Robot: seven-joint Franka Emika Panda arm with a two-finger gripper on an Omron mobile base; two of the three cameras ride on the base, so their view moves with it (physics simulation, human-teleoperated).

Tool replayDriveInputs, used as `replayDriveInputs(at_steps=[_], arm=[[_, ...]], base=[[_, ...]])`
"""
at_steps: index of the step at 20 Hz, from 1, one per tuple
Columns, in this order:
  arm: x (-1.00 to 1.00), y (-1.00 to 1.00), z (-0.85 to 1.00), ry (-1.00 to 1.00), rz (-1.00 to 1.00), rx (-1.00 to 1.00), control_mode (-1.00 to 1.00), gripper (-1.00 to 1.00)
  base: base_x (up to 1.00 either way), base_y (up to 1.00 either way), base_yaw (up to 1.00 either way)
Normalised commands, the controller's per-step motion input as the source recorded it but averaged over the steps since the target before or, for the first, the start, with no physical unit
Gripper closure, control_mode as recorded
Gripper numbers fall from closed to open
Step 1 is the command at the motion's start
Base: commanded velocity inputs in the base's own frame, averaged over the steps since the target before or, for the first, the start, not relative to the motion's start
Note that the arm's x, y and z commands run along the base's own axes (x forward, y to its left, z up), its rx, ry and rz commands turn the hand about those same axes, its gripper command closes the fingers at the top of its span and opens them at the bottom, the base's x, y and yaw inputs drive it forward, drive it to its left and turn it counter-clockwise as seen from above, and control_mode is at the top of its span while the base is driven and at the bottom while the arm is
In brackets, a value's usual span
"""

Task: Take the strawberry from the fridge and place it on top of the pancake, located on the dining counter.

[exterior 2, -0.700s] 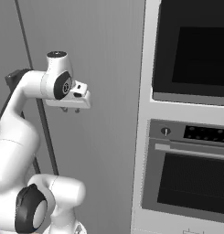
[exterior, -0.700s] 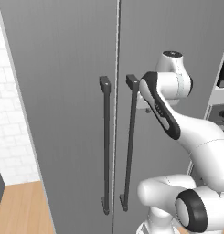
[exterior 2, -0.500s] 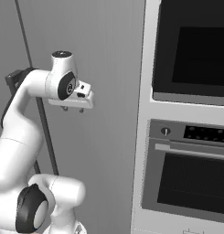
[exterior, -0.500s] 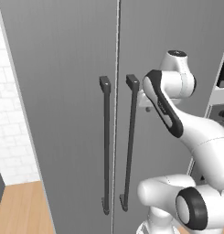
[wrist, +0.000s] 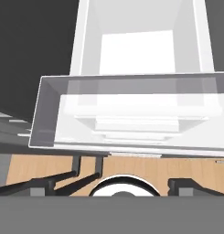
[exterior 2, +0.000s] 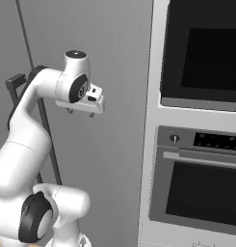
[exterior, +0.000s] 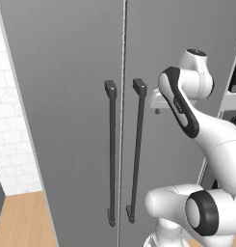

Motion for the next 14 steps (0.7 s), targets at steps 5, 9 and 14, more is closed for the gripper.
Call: replayDriveInputs(at_steps=[5, 9, 14], arm=[[0.0, 0.0, 0.0, 0.03, 0.0, 0.0, -1.0, -1.0], [0.0, 0.0, 0.0, 0.01, 0.0, 0.0, -1.0, -1.0], [0.0, 0.0, 0.0, 0.0, 0.0, 0.0, -1.0, -1.0]], base=[[0.0, 0.0, 0.0], [0.0, 0.0, 0.0], [0.0, 0.0, 0.0]])
